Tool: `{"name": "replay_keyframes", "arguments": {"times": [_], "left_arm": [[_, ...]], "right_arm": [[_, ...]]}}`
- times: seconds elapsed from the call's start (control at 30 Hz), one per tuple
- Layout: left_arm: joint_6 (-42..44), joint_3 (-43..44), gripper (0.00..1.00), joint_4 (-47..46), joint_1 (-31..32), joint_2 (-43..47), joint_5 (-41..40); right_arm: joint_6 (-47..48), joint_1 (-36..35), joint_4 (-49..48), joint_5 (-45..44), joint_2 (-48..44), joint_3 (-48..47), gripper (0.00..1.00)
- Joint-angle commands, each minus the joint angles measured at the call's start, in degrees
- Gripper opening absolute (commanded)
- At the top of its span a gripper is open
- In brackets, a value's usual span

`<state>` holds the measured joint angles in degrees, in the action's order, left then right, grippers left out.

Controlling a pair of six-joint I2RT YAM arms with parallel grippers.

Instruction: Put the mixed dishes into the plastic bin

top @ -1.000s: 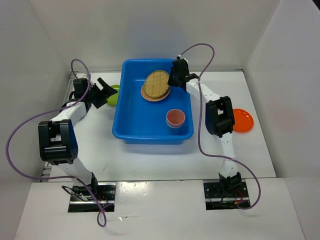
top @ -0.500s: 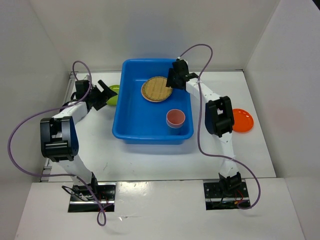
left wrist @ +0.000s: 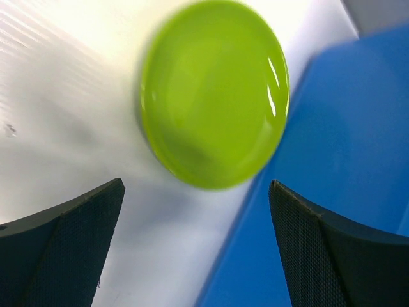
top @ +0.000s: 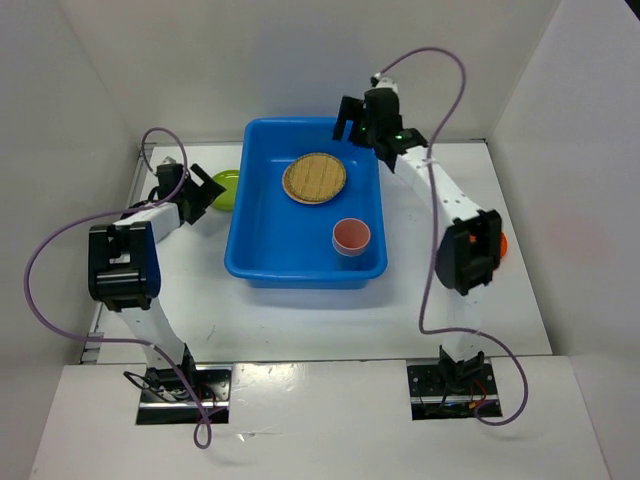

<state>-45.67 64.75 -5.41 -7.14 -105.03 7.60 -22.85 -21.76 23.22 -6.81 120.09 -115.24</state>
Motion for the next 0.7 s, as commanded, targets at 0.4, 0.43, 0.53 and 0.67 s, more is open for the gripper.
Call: {"name": "replay_keyframes", "arguments": {"times": [0.4, 0.43, 0.53, 0.67], "left_arm": [[-13.2, 2.92, 0.92, -5.76, 1.77, -8.61, -15.15], [-13.22, 2.92, 0.92, -5.75, 1.77, -8.61, -15.15], [-14.62, 2.92, 0.89, -6.27, 1.77, -9.22, -15.15], [-16.73, 3.45, 0.84, -7.42, 1.77, -11.07, -14.54]], "right_arm": [[-5.96, 1.19, -13.89, -7.71, -35.35, 34.14, 1.0], [-6.67, 2.85, -17.39, -6.3, -37.11, 36.82, 1.0], [-7.82, 4.61, -19.36, -2.08, -40.82, 42.81, 1.0], [-8.52, 4.62, -16.73, -2.07, -41.0, 43.52, 1.0]]}}
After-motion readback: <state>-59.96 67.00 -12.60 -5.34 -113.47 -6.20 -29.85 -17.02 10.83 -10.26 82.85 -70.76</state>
